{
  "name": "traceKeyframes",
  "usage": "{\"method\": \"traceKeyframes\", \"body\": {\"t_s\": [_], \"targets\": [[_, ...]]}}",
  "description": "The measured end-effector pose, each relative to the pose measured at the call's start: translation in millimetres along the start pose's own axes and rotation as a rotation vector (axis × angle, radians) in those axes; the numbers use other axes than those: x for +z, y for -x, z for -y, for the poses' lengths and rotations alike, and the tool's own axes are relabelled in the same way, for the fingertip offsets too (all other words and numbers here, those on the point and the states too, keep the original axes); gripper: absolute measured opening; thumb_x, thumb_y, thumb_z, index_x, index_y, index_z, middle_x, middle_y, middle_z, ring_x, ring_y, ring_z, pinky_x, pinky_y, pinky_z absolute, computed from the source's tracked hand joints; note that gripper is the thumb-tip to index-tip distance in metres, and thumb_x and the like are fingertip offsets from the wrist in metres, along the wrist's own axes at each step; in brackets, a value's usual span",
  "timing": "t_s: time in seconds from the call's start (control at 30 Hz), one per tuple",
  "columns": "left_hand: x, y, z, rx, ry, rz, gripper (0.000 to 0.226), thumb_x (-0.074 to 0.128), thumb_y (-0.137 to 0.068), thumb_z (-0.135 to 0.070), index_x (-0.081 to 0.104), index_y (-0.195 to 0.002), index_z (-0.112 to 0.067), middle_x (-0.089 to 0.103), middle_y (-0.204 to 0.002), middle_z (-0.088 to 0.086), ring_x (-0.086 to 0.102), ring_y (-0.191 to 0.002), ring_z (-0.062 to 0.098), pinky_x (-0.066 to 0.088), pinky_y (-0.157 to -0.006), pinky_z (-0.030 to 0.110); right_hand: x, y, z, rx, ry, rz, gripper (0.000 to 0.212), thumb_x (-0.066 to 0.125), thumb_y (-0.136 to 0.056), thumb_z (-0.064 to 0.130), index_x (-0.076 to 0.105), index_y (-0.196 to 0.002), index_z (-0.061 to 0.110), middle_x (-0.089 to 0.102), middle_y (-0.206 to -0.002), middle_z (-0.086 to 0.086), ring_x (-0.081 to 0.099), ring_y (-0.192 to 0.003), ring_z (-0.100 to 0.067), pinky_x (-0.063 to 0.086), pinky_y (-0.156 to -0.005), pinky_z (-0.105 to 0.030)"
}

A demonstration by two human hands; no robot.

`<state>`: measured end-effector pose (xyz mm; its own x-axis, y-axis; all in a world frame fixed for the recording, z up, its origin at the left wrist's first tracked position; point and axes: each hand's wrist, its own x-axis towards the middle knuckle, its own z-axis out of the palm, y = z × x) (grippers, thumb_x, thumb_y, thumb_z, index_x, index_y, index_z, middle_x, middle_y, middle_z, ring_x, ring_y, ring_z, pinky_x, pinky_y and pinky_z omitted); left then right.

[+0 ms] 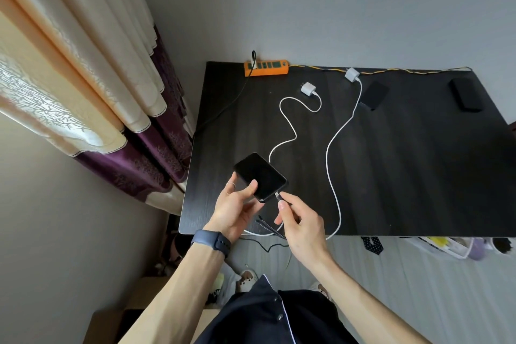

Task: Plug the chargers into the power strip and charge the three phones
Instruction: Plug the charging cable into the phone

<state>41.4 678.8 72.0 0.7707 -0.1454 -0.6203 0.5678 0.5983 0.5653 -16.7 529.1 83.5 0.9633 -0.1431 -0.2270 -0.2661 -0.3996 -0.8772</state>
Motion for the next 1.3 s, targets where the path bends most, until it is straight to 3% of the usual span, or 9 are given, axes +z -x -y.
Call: {"method": "traceKeyframes", "body": {"t_s": [0.27, 0.37, 0.6, 0.7, 0.83, 1.0, 1.1, 1.17, 1.3], "targets": [[3.9, 0.7, -1.2, 0.27, -0.291, -0.036, 0.081, 0.067, -0.091, -0.007, 0.026, -0.15, -0.043, 0.047, -0.086, 0.021, 0.049, -0.08, 0.034, 0.058, -0.087, 0.049, 5.5, -6.5, 1.1, 0.106, -0.069, -0.043, 0.026, 0.054, -0.101, 0.03, 0.069, -0.121, 0.023, 0.071, -0.069, 0.01, 0.059, -0.065, 0.005, 0.042, -0.065, -0.006], [7.1, 2.9, -4.3, 0.311, -0.314, -0.054, 0.082, 0.066, -0.092, -0.005, 0.023, -0.152, -0.04, 0.059, -0.093, 0.021, 0.063, -0.089, 0.034, 0.061, -0.077, 0.041, 5.7, -6.6, 3.9, 0.084, -0.112, -0.025, 0.017, 0.055, -0.101, 0.029, 0.07, -0.107, 0.031, 0.073, -0.074, 0.009, 0.063, -0.076, -0.006, 0.044, -0.068, -0.005], [-3.8, 8.2, -4.2, 0.307, -0.333, -0.078, 0.081, 0.062, -0.094, -0.002, 0.023, -0.15, -0.045, 0.061, -0.072, 0.017, 0.068, -0.073, 0.02, 0.06, -0.079, 0.043, 17.9, -5.8, 6.0, 0.066, -0.071, 0.007, 0.02, 0.055, -0.1, 0.028, 0.071, -0.089, 0.026, 0.072, -0.073, 0.01, 0.064, -0.075, -0.013, 0.052, -0.075, -0.031], [-23.1, 5.1, -24.4, 0.21, -0.404, -0.061, 0.077, 0.061, -0.094, -0.002, 0.029, -0.148, -0.046, 0.063, -0.078, 0.012, 0.064, -0.068, 0.016, 0.059, -0.075, 0.037, 18.4, -16.2, 13.9, 0.122, -0.057, 0.255, 0.02, 0.057, -0.098, 0.03, 0.072, -0.089, 0.021, 0.076, -0.076, 0.009, 0.061, -0.065, -0.01, 0.052, -0.071, -0.027], [-58.6, 0.7, -60.2, 0.017, -0.491, -0.061, 0.072, 0.056, -0.093, 0.006, 0.039, -0.145, -0.04, 0.071, -0.098, 0.016, 0.07, -0.077, 0.02, 0.061, -0.07, 0.033, 23.0, -43.7, 6.4, 0.145, 0.294, 0.592, 0.041, 0.057, -0.086, 0.063, 0.075, -0.09, 0.026, 0.077, -0.088, 0.01, 0.07, -0.086, -0.006, 0.056, -0.085, -0.033], [-101.0, -12.3, -76.9, -0.125, -0.575, -0.175, 0.071, 0.055, -0.092, 0.008, 0.04, -0.147, -0.035, 0.071, -0.107, 0.012, 0.071, -0.078, 0.024, 0.059, -0.078, 0.039, 27.6, -73.0, -43.4, 0.34, 0.767, 0.388, 0.059, 0.049, -0.088, 0.067, 0.063, -0.115, 0.016, 0.069, -0.117, -0.006, 0.064, -0.103, -0.028, 0.049, -0.083, -0.033], [-122.2, -26.2, -70.3, -0.183, -0.616, -0.233, 0.073, 0.052, -0.092, 0.009, 0.038, -0.148, -0.036, 0.069, -0.105, 0.009, 0.069, -0.068, 0.022, 0.06, -0.061, 0.032, 36.4, -78.8, -72.0, 0.475, 0.854, 0.369, 0.072, 0.042, -0.089, 0.07, 0.061, -0.124, 0.01, 0.066, -0.126, -0.013, 0.062, -0.116, -0.033, 0.049, -0.089, -0.036], [-130.4, -38.5, -59.2, -0.139, -0.664, -0.286, 0.074, 0.051, -0.091, 0.012, 0.037, -0.147, -0.036, 0.067, -0.103, 0.012, 0.067, -0.067, 0.022, 0.057, -0.05, 0.027, 44.1, -84.4, -84.2, 0.493, 0.85, 0.359, 0.062, 0.043, -0.093, 0.062, 0.064, -0.122, 0.011, 0.066, -0.125, -0.013, 0.062, -0.116, -0.033, 0.05, -0.09, -0.036], [-141.1, -62.1, -31.9, -0.03, -0.756, -0.332, 0.076, 0.053, -0.089, 0.013, 0.035, -0.149, -0.03, 0.065, -0.107, 0.018, 0.067, -0.082, 0.031, 0.054, -0.064, 0.025, 52.3, -98.6, -101.5, 0.551, 0.793, 0.239, 0.036, 0.048, -0.097, 0.036, 0.06, -0.119, 0.011, 0.067, -0.122, -0.015, 0.063, -0.114, -0.034, 0.051, -0.088, -0.036]]}}
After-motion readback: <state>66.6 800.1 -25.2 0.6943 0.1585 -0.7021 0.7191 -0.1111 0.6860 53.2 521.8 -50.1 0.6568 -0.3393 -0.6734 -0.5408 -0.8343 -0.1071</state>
